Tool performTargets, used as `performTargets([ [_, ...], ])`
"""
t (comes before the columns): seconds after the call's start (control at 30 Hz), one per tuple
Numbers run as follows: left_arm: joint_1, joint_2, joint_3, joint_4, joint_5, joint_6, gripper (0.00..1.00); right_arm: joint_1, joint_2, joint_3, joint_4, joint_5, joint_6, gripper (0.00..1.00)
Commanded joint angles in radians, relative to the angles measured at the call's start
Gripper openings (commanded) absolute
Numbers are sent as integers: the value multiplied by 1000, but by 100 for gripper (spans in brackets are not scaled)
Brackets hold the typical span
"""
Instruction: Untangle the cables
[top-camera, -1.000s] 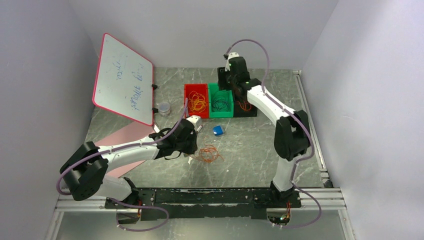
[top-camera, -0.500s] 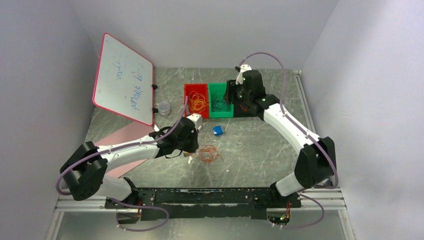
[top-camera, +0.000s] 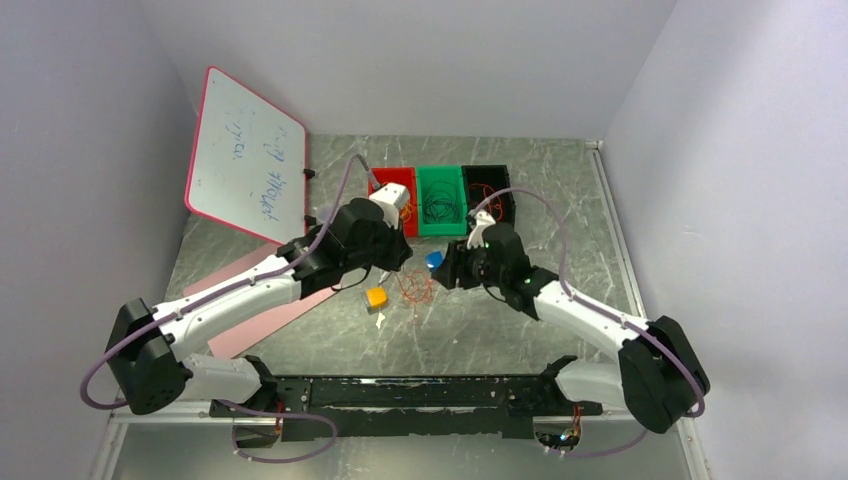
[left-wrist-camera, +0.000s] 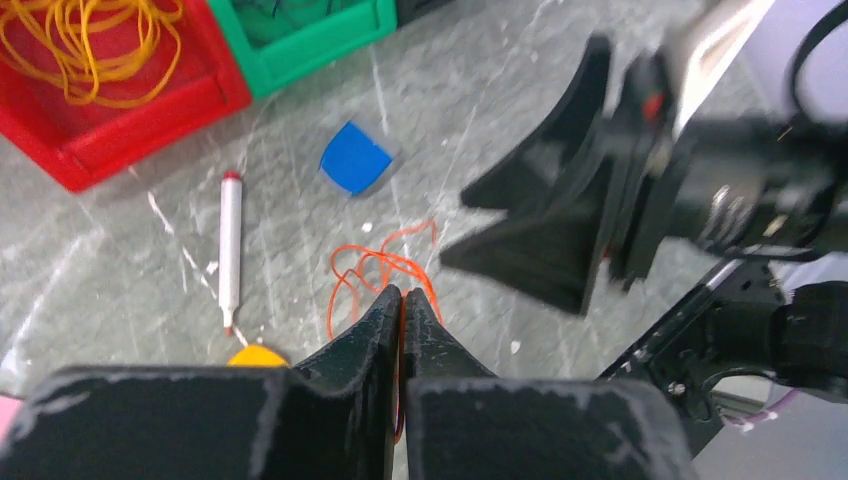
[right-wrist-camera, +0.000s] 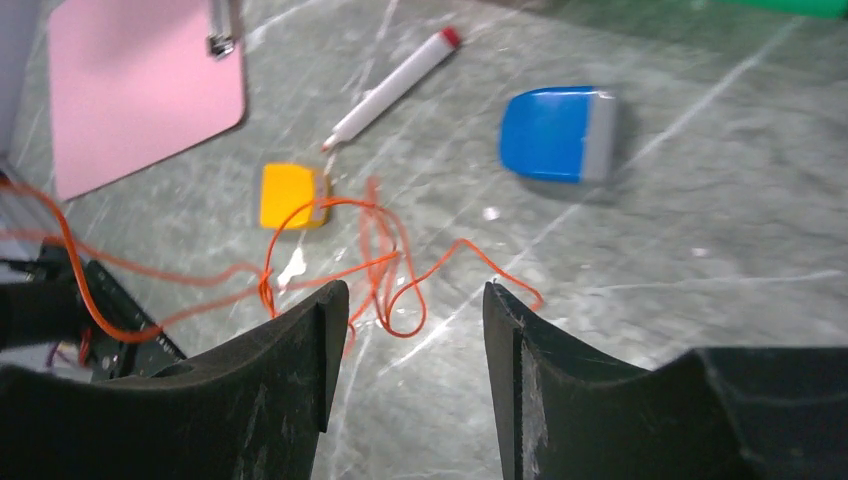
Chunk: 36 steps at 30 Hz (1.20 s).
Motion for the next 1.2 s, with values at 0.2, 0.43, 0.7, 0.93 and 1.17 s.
performTargets([
  [0.2, -4, -12, 171, -100, 10, 37, 7, 100, -197, -185, 468, 29, 20, 57],
  [0.43, -5, -11, 254, -134, 14, 24, 7, 106, -273, -216, 583, -69, -3, 58],
  [0.7, -5, 34, 374, -181, 39, -19, 7, 162, -255, -180, 696, -71, -7, 59],
  [0.93, -4, 49, 426, -188, 75, -39, 7, 193, -175, -102, 712, -80, -43, 59],
  [1.17, -5, 41, 439, -175, 155, -39, 7, 208, -48, -67, 765, -18, -52, 54],
])
